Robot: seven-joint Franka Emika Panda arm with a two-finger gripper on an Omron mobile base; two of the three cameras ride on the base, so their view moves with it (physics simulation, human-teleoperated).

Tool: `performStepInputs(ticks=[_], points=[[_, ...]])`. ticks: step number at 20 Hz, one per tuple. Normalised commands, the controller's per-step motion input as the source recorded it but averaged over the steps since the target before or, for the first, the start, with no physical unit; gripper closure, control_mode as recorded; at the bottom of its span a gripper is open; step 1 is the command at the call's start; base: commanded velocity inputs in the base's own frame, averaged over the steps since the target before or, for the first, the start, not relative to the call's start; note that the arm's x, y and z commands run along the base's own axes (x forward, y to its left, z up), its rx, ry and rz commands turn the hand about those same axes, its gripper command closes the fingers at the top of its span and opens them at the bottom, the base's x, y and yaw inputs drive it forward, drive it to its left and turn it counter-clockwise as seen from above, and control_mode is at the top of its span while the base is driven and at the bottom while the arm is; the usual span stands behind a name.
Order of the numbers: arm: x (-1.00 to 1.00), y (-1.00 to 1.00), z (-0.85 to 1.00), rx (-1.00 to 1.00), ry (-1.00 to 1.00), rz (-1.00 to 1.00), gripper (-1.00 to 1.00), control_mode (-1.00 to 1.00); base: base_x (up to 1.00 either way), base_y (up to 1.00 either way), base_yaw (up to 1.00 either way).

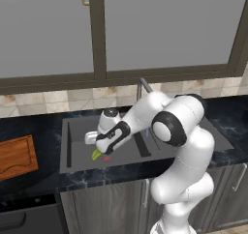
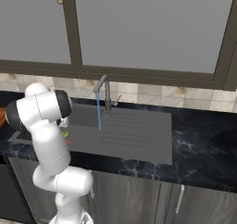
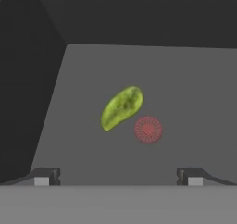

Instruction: Pick the mango from the sink and place it on the cutting board to airdry. Then turn off the sink faucet.

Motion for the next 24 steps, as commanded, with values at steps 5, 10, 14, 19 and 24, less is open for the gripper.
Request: performStepInputs(ticks=[5, 10, 14, 19, 24], points=[[0.21, 0.11, -0.21, 0.00, 0.00, -0.05, -1.00, -1.00, 0.00, 0.00, 0.00], [0.23, 0.03, -0.29, 0.00, 0.00, -0.03, -1.00, -1.00, 0.00, 0.00, 0.00], [0.22, 0.02, -0.30, 0.00, 0.00, -0.03, -1.00, -1.00, 0.00, 0.00, 0.00], [0.13, 0.04, -0.20, 0.00, 0.00, -0.01, -1.00, -1.00, 0.00, 0.00, 0.00], [0.09, 0.05, -0.18, 0.00, 0.00, 0.00, -1.00, -1.00, 0.00, 0.00, 0.00]])
